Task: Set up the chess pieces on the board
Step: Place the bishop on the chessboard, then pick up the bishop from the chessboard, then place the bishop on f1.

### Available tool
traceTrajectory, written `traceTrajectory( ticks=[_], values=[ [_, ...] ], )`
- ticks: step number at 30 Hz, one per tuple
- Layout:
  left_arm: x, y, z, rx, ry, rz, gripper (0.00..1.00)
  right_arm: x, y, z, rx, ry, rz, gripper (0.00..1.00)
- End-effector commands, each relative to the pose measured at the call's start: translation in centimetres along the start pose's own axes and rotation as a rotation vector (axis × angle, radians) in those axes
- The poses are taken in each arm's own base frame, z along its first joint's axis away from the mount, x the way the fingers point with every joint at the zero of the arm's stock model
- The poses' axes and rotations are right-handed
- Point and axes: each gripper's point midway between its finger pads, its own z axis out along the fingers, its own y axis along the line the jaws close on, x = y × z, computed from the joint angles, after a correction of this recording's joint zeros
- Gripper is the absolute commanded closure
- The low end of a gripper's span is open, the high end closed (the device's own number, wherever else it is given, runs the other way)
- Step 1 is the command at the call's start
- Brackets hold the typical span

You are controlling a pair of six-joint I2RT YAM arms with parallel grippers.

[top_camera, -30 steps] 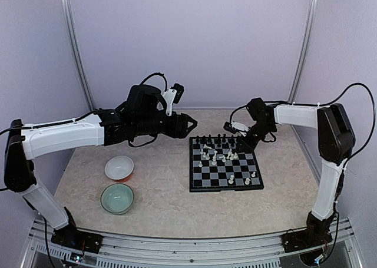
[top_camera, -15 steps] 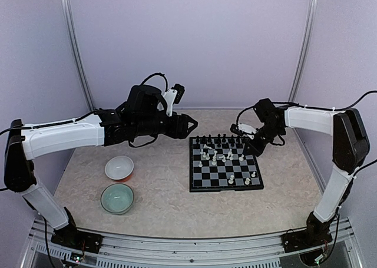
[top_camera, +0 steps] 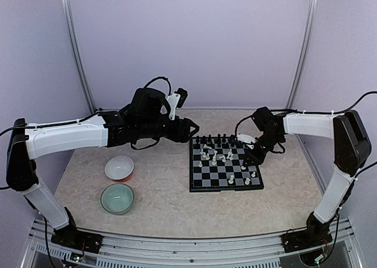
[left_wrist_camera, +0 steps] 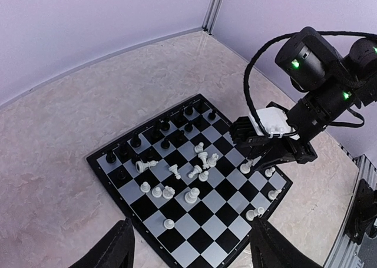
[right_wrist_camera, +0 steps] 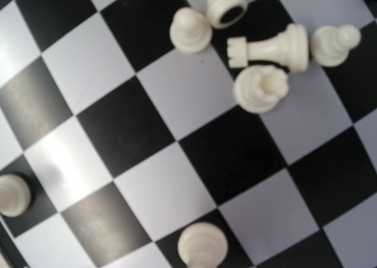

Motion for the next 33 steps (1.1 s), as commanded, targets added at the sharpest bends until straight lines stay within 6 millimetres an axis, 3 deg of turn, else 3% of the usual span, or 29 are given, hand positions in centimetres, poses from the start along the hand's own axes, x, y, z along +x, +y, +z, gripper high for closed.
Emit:
traceTrajectory(
  ticks=[1, 4, 11, 16, 20, 26, 33],
  values=[
    [-1.0, -0.7, -0.1, 0.016, -0.016, 0.02, 0.33, -0.2, 0.5, 0.2, -0.001, 0.003, -0.013, 0.76],
    [-1.2, -0.7, -0.1, 0.016, -0.019, 0.021, 0.33, -0.3, 0.4, 0.5, -0.003, 0.012, -0.016, 0.76],
    [-1.2, -0.9, -0.2, 0.018, -0.019, 0.025, 0.33, -0.4, 0.3, 0.7, 0.001, 0.014, -0.018, 0.9],
    [-1.2, -0.9, -0.2, 0.016, -0.019, 0.026, 0.33, -1.0, 0.5, -0.4, 0.013, -0.008, -0.041, 0.96],
    [-1.1, -0.9, -0.2, 0.015, -0.017, 0.028, 0.33, -1.5, 2.8, -1.7, -0.025, -0.042, -0.111, 0.97],
    [-0.9, -1.0, 0.0, 0.017, -0.011, 0.027, 0.33, -0.2, 6.7, -1.1, -0.093, -0.016, -0.197, 0.97],
    [-0.8, -1.1, 0.1, 0.018, -0.008, 0.03, 0.33, 1.2, 7.6, -0.3, -0.099, 0.041, -0.226, 0.97]
  ],
)
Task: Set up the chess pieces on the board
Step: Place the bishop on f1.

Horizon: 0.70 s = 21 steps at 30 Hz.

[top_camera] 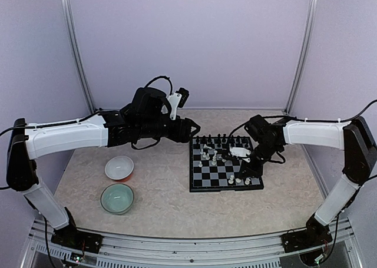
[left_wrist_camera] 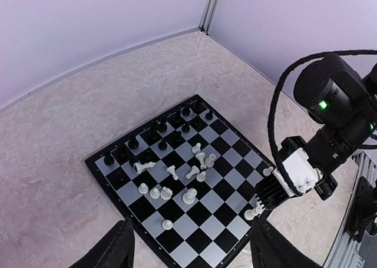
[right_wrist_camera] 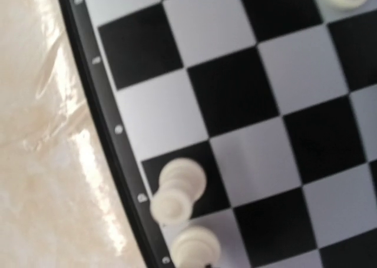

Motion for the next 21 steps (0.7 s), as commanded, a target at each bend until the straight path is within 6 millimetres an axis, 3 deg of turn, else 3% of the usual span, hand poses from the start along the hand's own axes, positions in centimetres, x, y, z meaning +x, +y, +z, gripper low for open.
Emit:
traceTrajectory(
  ticks=[1, 15, 21],
  values=[
    [-0.5, -0.7, 0.2, 0.011, -0.007, 0.015, 0.33, 0.7, 0.7, 0.1, -0.01, 0.032, -0.02, 0.97],
    [-0.4, -0.8, 0.2, 0.012, -0.004, 0.018, 0.33, 1.1, 0.7, 1.2, -0.011, 0.063, -0.021, 0.93],
    [-0.5, -0.9, 0.2, 0.012, -0.004, 0.021, 0.33, 1.3, 0.3, 1.6, 0.004, 0.073, -0.02, 0.84]
  ],
)
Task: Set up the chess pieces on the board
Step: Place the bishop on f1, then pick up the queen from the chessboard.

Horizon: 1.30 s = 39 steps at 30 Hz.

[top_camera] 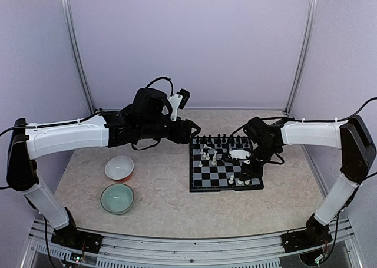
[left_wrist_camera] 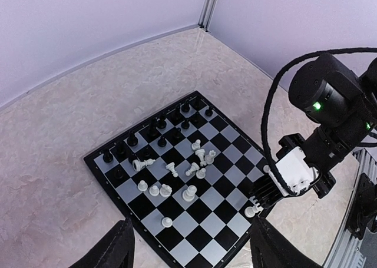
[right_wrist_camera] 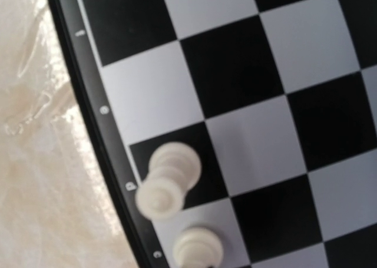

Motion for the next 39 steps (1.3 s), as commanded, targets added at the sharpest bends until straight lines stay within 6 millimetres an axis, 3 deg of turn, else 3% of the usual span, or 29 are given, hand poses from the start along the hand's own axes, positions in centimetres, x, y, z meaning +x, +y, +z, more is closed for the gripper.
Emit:
traceTrajectory(
  ticks=[1, 5, 8, 11, 16, 20, 27, 31, 39],
  values=[
    [-0.8, -0.8, 0.1, 0.011, -0.014, 0.015, 0.33, 0.3, 0.1, 0.8, 0.004, 0.021, -0.012, 0.81],
    [-0.7, -0.7, 0.2, 0.004, -0.012, 0.019, 0.33, -0.3, 0.4, 0.0, -0.006, -0.005, -0.018, 0.68],
    [-0.4, -0.3, 0.5, -0.012, -0.006, 0.023, 0.33, -1.4, 1.1, -2.2, -0.012, -0.067, -0.035, 0.52],
    [0.3, 0.0, 1.0, -0.029, 0.013, 0.03, 0.33, -2.3, 0.9, -5.8, 0.01, -0.182, -0.029, 0.49],
    [1.8, 0.3, 2.6, -0.063, 0.078, 0.075, 0.37, -1.3, -2.7, -10.8, 0.125, -0.433, 0.106, 0.48],
    [3.9, -0.6, 4.6, -0.066, 0.175, 0.116, 0.41, 0.5, -4.5, -11.3, 0.188, -0.526, 0.197, 0.49],
    [7.4, -2.3, 9.3, -0.05, 0.322, 0.138, 0.44, 2.7, -6.0, -11.4, 0.324, -0.48, 0.218, 0.5],
    [10.6, -1.7, 12.4, -0.087, 0.406, 0.13, 0.46, 3.1, -6.3, -11.2, 0.343, -0.46, 0.218, 0.5],
    [13.1, -0.5, 14.7, -0.144, 0.428, 0.115, 0.45, 3.2, -6.3, -10.8, 0.331, -0.453, 0.21, 0.51]
  ],
)
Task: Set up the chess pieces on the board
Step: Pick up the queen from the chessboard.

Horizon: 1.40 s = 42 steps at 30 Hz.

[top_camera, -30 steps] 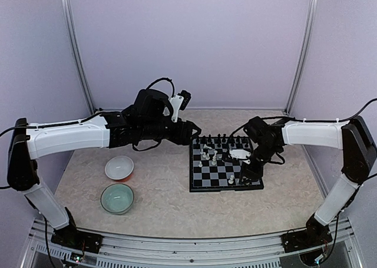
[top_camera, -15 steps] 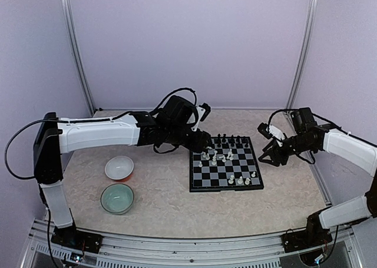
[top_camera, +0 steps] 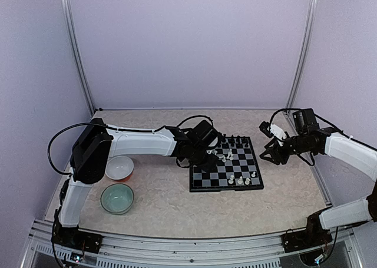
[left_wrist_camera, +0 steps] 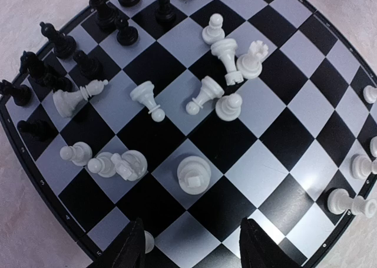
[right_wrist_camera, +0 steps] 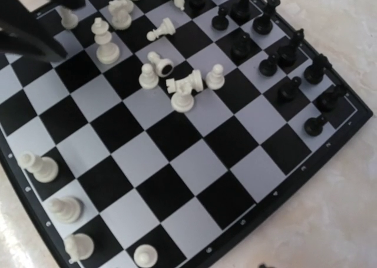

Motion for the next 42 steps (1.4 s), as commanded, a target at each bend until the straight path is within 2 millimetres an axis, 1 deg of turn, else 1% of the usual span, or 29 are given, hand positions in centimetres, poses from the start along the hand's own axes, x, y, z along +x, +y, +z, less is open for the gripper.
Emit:
traceTrajectory(
  ticks=[1, 4, 10, 14, 18, 21, 26, 29, 31, 35, 38, 40, 42],
  values=[
    [-1.2, 0.0, 0.3, -0.014, -0.028, -0.022, 0.46, 0.3, -0.3, 0.1, 0.01, -0.001, -0.006, 0.51],
    [-1.5, -0.1, 0.6, -0.014, -0.045, -0.024, 0.47, 0.5, -0.3, 0.3, 0.004, 0.008, -0.003, 0.51],
    [-3.3, -0.1, 0.7, -0.022, -0.097, -0.027, 0.5, 0.7, -0.2, 0.4, 0.001, 0.011, -0.003, 0.51],
    [-3.9, -0.2, 1.2, -0.028, -0.099, -0.025, 0.53, 0.7, -0.1, 0.4, -0.002, 0.013, -0.004, 0.52],
    [-3.6, -0.2, 2.1, -0.035, -0.083, -0.027, 0.61, 0.8, -0.1, 0.5, -0.003, 0.015, -0.005, 0.52],
    [-3.3, -0.3, 2.3, -0.032, -0.073, -0.031, 0.64, 0.9, -0.1, 0.5, -0.006, 0.018, -0.004, 0.52],
    [-3.1, -0.4, 2.3, -0.032, -0.064, -0.036, 0.67, 1.0, 0.0, 0.6, -0.012, 0.023, -0.002, 0.52],
    [-3.1, -0.3, 2.2, -0.036, -0.064, -0.036, 0.73, 1.1, 0.0, 0.7, -0.012, 0.024, -0.002, 0.53],
    [-3.1, -0.3, 2.1, -0.035, -0.063, -0.035, 0.8, 1.1, 0.0, 0.7, -0.012, 0.026, -0.003, 0.53],
    [-3.1, -0.6, 1.7, -0.028, -0.06, -0.032, 0.95, 1.3, -0.1, 0.8, -0.011, 0.032, -0.001, 0.53],
    [-3.2, -1.3, 0.7, -0.019, -0.056, -0.02, 0.96, 1.3, -0.1, 0.8, -0.011, 0.032, -0.003, 0.53],
    [-3.2, -2.4, -0.5, -0.017, -0.06, 0.002, 0.96, 1.4, 0.0, 0.9, -0.013, 0.034, -0.003, 0.53],
    [-3.5, -3.7, -2.5, -0.012, -0.079, 0.023, 0.96, 1.3, 0.0, 0.9, -0.014, 0.034, -0.003, 0.53]
  ],
)
